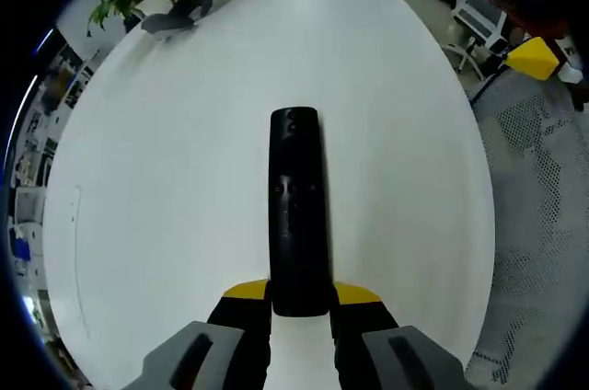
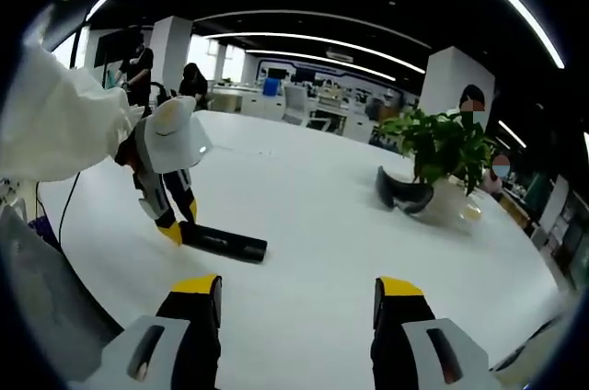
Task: Press the specified remote control buttons in sequence, fully releasing each button before pressing the next.
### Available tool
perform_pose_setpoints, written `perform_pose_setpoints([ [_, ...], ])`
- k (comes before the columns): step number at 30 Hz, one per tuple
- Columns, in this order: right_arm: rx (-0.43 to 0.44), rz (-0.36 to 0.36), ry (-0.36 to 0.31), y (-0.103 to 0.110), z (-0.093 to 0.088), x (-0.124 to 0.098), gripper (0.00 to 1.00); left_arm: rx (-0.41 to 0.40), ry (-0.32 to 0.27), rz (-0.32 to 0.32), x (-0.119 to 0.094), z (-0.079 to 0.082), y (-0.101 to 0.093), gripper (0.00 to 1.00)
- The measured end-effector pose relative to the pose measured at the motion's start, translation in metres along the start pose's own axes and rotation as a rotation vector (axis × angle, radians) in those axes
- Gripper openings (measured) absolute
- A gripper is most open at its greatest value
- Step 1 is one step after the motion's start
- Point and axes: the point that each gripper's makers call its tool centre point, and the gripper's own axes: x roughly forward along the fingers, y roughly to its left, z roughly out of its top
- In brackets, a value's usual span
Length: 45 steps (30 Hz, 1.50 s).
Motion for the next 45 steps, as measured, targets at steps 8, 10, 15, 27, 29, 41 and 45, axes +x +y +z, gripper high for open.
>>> perform_pose_setpoints([
  [8,-0.006,0.002,-0.008,0.000,0.002,-0.001,0.65,0.001,-0.004,-0.004,0.000,0.000,-0.015,0.23],
  [10,-0.019,-0.003,-0.013,0.000,0.003,-0.001,0.65,0.010,-0.002,-0.006,0.000,0.000,-0.022,0.23],
  [15,-0.030,-0.008,-0.014,0.000,0.003,-0.001,0.64,0.020,-0.018,-0.010,-0.001,0.000,-0.036,0.23],
  [27,-0.031,0.016,-0.013,0.004,0.003,-0.002,0.64,0.016,-0.012,-0.006,-0.002,-0.003,-0.071,0.23],
  [29,-0.028,0.022,-0.003,0.005,0.001,-0.001,0.62,0.008,-0.015,-0.004,-0.003,-0.004,-0.076,0.23],
  [41,-0.044,0.038,0.010,0.008,-0.001,-0.001,0.55,-0.017,0.021,0.004,-0.005,-0.008,-0.108,0.24],
  [45,-0.026,0.052,0.020,0.007,-0.003,0.000,0.50,-0.015,0.036,0.003,-0.005,-0.009,-0.114,0.24],
])
